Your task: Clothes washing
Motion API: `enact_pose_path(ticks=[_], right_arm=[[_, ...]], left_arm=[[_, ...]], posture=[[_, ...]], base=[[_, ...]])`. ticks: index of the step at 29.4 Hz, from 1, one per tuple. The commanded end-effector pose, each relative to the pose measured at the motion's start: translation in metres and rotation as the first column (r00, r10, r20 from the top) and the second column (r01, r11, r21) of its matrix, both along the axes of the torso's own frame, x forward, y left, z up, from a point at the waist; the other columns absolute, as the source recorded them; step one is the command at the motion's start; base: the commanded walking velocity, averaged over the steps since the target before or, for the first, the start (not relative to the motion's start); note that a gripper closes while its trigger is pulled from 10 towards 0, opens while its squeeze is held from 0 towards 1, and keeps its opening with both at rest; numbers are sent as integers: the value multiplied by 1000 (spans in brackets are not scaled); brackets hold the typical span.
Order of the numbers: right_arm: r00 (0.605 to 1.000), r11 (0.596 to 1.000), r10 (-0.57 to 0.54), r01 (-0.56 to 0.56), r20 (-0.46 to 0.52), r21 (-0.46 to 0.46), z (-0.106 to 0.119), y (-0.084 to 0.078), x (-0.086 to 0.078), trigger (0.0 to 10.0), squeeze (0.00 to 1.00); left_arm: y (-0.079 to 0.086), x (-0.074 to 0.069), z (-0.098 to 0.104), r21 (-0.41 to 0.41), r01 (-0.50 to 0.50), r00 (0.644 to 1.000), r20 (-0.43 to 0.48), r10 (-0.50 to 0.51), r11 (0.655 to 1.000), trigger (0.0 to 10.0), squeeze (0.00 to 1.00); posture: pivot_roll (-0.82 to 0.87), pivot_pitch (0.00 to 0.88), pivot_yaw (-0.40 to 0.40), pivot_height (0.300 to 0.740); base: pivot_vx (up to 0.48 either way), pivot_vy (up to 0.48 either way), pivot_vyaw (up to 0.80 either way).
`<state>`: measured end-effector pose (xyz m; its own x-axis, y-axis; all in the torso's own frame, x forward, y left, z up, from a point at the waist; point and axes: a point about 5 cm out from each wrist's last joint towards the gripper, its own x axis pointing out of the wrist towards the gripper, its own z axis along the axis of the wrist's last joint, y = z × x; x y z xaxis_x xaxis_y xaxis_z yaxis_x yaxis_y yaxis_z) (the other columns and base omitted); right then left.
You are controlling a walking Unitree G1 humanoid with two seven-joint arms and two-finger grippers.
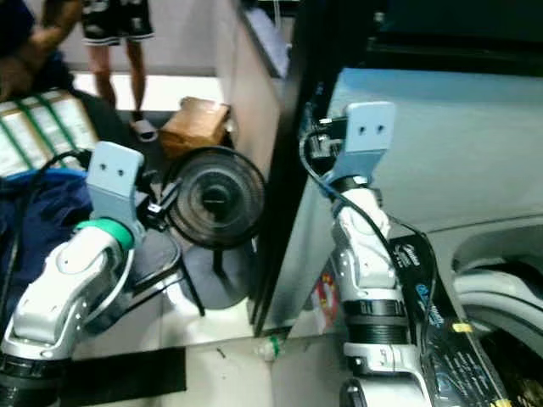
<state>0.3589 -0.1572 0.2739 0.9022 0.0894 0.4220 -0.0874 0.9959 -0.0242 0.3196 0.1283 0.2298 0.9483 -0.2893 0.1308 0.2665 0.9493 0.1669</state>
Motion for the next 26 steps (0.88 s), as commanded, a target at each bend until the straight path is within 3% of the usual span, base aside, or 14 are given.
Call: enact_pose_path(ticks=[1, 12, 26], right_arm=[[1000, 1000, -16, 16, -4, 4, -2, -5, 0, 10000, 0], [1000, 1000, -16, 16, 9, 25, -1, -6, -1, 10000, 0], [999, 998, 38, -39, 16, 55, -3, 1, -3, 10000, 0]], left_arm=[[-4, -1, -2, 4, 18, 1000, -8, -18, 1000, 10000, 0], [-5, 0, -1, -4, 20, 1000, -11, -20, 1000, 10000, 0], [-5, 1, -2, -19, 13, 1000, -13, -13, 1000, 10000, 0]], posture=[[41, 30, -22, 740], [39, 30, -18, 740], [32, 21, -31, 740]], base=[[0, 0, 800], [0, 0, 793], [0, 480, 0]])
